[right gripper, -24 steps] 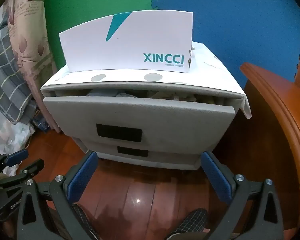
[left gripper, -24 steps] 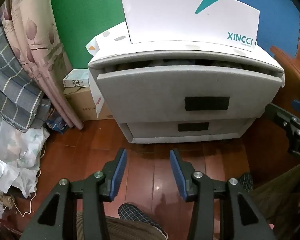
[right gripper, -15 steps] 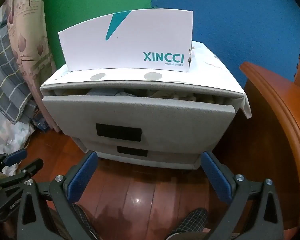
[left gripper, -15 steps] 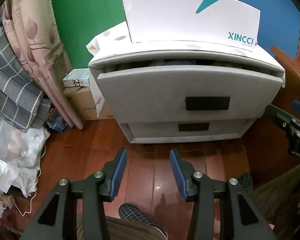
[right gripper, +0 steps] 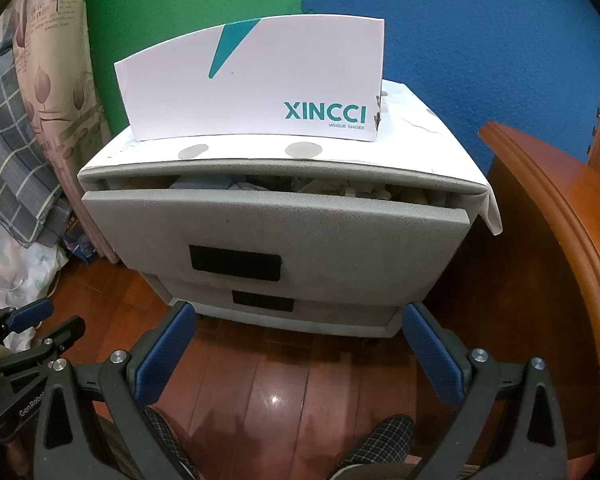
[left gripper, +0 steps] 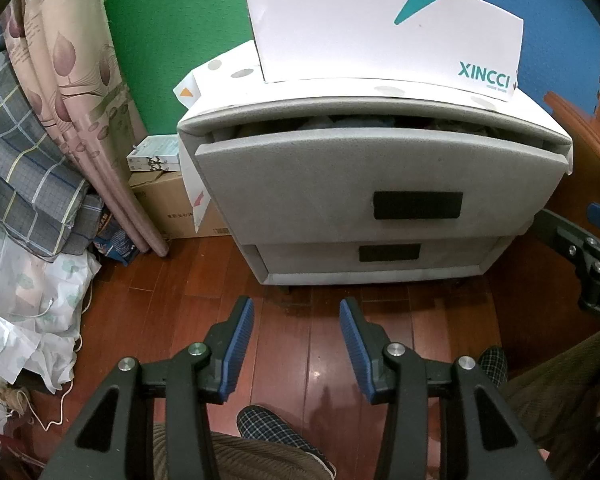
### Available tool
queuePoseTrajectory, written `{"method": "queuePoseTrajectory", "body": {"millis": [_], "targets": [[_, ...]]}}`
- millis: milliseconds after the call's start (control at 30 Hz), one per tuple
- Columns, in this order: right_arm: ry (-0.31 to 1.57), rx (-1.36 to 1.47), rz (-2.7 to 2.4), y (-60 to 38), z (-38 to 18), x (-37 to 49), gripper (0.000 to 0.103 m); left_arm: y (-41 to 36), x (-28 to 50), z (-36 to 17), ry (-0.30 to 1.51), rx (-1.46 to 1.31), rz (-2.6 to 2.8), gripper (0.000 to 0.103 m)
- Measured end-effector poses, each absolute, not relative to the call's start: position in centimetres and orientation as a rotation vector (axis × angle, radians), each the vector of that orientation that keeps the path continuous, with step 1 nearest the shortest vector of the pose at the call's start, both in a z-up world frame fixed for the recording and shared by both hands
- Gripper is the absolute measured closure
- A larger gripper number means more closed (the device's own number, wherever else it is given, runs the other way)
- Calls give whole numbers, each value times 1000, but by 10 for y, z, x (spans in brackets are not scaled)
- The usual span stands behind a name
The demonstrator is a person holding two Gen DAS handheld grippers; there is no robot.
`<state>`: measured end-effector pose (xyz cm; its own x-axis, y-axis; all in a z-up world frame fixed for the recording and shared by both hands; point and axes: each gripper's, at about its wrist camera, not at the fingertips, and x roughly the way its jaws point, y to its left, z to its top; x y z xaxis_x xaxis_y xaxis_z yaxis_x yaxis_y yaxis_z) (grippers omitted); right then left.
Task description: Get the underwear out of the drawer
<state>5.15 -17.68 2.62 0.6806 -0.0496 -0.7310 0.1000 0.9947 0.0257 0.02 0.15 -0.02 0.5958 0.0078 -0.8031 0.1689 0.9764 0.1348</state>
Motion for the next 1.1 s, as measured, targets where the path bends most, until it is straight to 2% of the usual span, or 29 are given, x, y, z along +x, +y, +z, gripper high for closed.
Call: {"method": "queuePoseTrajectory", "body": {"millis": [1100], "targets": [[825, 48, -88, -175, 24, 51, 1, 2, 1, -2, 935, 204, -96, 57]]}}
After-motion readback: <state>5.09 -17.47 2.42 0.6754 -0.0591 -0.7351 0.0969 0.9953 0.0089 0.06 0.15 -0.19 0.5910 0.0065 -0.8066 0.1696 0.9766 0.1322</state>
